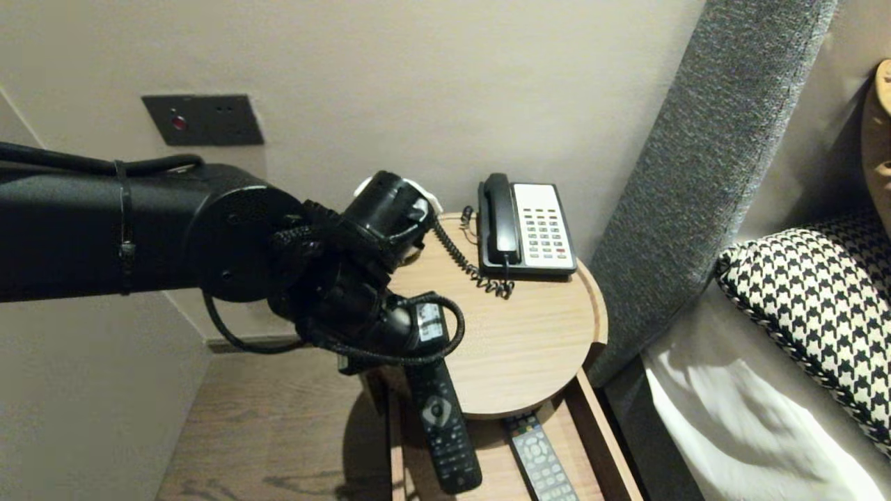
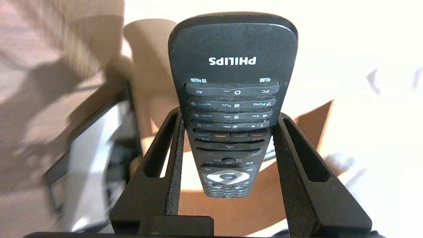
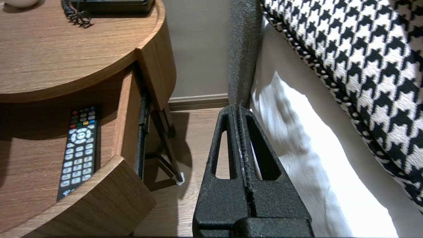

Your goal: Take the remote control out of the drawer one by one and place them on the table

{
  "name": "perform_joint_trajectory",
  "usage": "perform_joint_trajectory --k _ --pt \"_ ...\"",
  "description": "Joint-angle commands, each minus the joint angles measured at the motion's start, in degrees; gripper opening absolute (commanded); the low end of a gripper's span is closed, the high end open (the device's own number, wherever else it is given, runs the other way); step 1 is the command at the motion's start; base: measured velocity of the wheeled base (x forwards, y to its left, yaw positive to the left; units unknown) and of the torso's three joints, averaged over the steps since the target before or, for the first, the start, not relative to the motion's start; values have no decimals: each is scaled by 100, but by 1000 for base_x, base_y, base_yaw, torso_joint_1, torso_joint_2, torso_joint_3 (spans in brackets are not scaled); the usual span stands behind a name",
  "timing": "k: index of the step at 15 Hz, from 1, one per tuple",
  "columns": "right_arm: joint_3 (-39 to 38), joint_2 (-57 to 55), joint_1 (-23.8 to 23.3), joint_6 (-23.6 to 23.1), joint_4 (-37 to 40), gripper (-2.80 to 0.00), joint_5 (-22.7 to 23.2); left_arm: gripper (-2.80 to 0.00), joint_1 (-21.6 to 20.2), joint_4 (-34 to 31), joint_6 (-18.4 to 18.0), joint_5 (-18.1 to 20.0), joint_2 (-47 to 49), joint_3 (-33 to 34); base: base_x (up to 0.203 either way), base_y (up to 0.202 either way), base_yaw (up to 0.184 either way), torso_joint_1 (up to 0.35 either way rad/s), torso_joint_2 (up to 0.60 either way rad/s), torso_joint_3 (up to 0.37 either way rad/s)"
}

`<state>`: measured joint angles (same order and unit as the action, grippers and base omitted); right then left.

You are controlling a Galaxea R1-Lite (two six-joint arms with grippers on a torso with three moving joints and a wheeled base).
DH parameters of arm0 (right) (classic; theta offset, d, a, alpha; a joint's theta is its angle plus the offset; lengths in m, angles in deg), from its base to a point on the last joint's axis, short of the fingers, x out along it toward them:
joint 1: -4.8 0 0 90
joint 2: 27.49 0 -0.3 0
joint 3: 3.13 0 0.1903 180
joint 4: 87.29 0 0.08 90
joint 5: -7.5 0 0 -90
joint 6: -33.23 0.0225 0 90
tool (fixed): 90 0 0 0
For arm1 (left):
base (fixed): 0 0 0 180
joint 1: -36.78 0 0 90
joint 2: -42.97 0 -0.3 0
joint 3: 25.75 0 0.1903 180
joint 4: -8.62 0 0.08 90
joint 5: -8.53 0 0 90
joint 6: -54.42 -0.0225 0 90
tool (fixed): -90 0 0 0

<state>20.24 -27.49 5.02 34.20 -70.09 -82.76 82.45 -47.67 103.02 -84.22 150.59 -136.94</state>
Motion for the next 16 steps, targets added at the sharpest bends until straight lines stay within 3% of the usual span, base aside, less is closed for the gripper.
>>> perform_joint_trajectory --k 1,7,11,16 --pt "-229 -9 4 0 -7 -280 0 -280 -196 -29 76 -12 207 -381 0 0 0 0 0 0" --pt "-229 -9 1 0 -7 -280 0 -280 -463 -5 381 -206 763 -973 0 0 0 0 0 0" --pt "-229 -9 4 0 -7 -280 0 -280 -528 154 387 -1201 1058 -1095 0 0 0 0 0 0" --pt "-229 -9 4 0 -7 -280 0 -280 -568 190 422 -1378 1218 -1114 0 0 0 0 0 0"
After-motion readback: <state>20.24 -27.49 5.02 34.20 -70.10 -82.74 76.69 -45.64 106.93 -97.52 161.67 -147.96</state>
